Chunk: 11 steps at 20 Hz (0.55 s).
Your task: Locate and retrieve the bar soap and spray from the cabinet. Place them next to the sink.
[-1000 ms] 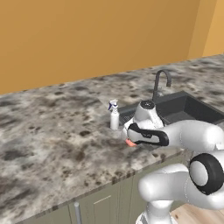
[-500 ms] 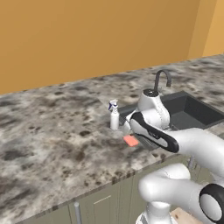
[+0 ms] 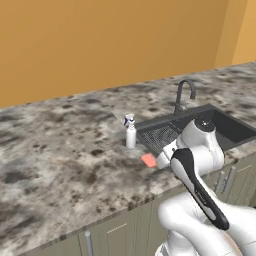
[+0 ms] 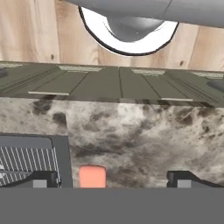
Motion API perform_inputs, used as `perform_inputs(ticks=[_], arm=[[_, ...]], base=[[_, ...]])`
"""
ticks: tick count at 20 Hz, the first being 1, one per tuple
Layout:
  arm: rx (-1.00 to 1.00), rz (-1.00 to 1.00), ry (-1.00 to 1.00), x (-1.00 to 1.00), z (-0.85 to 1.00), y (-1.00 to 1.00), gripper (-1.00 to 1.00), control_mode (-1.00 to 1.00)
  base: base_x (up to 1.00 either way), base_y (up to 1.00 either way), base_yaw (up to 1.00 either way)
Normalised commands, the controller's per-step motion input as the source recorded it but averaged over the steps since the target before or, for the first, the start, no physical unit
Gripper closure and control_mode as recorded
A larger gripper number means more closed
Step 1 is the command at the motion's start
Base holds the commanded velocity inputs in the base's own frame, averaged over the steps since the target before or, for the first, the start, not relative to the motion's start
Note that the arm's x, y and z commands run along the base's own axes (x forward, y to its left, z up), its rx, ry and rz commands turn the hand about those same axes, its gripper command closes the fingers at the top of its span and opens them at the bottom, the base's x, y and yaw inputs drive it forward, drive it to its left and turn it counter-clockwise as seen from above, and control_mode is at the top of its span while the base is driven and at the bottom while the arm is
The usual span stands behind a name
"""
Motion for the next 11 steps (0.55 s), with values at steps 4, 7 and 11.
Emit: perform_inputs(ticks=[4, 7, 11], arm=[[0.00, -0.04, -0.13, -0.76, 0.05, 0.06, -1.00, -1.00], [-0.01, -0.06, -0.08, -0.60, 0.20, 0.19, -1.00, -1.00], [-0.01, -0.15, -0.03, -0.48, 0.03, 0.63, -1.00, -1.00]], base=[[0.00, 0.00, 0.00], [0.00, 0.00, 0.00], [0.00, 0.00, 0.00]])
